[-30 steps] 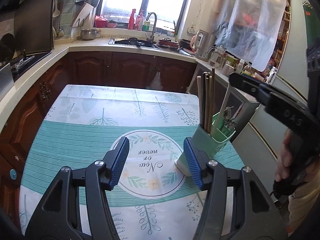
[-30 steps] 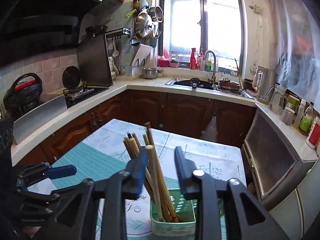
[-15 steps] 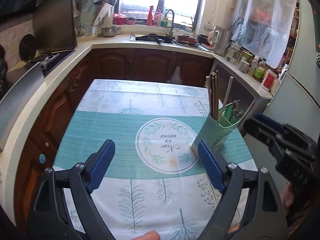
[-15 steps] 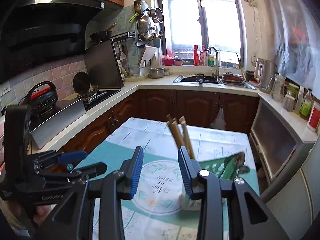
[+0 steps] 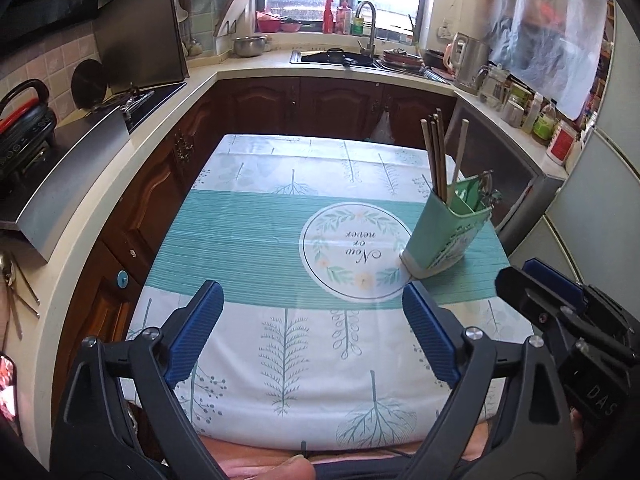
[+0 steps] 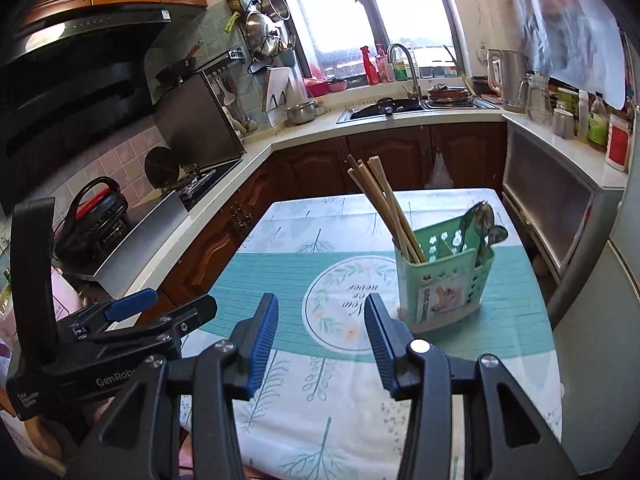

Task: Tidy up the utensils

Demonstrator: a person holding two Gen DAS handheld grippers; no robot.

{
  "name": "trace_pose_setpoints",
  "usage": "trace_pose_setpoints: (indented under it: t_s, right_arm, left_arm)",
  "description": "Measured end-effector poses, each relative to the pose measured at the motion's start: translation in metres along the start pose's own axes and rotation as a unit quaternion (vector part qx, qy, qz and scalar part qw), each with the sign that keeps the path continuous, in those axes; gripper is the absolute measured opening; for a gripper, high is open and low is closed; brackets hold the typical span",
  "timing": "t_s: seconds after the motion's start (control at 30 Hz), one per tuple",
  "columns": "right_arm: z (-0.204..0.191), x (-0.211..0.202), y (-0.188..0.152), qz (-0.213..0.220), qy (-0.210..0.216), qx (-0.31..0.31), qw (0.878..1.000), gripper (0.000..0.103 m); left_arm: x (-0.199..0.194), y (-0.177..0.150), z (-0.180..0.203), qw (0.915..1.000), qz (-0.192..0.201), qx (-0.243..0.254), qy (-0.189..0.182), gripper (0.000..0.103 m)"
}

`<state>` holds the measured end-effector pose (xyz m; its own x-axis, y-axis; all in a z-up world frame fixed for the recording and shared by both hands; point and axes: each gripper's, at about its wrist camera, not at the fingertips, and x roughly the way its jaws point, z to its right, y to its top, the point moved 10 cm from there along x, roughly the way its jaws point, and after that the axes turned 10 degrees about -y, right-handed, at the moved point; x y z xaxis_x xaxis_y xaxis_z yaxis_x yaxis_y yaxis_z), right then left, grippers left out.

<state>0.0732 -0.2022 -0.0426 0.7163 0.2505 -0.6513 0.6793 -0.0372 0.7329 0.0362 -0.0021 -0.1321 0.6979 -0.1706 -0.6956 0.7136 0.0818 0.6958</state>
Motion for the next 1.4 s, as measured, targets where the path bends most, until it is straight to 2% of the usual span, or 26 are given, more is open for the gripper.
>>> trace_pose_setpoints:
  t_s: [0.2,0.6,1.4]
  right_arm:
    - [-0.006,-0.005,-0.015,-0.013,-0.004,0.001,1.0,0.045]
    - [-0.008,-0.017,-0.017,0.006,-0.015,-0.008,1.0,0.045]
    - [-0.002,-0.01,-0.022,-0.012,-0.017,0.003,1.0,0.045]
  left_arm:
    - [-0.007,-0.005,0.003,1.0,0.002,0.004,0.006,0.09]
    - [-0.014,-0.005,0.004,0.9999,0.009,0.009,0.011,0.09]
    - [-0.003,-0.003,-0.003,0.9995,-0.01,0.015,0.026,0.09]
